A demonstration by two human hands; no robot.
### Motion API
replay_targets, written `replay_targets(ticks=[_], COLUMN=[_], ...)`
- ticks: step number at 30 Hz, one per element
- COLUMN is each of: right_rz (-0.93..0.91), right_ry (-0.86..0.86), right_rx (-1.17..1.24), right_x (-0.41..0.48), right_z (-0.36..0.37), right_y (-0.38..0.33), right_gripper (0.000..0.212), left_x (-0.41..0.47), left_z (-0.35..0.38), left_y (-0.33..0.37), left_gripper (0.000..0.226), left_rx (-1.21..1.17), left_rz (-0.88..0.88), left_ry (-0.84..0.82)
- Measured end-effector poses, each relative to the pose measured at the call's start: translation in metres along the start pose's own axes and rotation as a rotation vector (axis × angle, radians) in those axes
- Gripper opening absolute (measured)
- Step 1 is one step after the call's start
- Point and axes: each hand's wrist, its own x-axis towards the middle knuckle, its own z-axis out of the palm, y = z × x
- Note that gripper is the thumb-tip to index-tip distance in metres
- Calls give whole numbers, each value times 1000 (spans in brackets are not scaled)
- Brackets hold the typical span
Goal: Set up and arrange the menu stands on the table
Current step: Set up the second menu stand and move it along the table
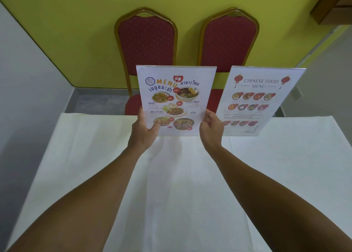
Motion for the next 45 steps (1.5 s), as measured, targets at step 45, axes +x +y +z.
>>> replay_targets(ticks=[45], right_rz=[-217], right_ry=[-690], right_rx=[-886], right_x=[-37], right_z=[-72], right_y=[16], right_gripper=[64], left_x=[-94], left_z=[17], left_y=[36], left_gripper=[71], left_rx=[781], left_rz=[-109], left_ry=[-284])
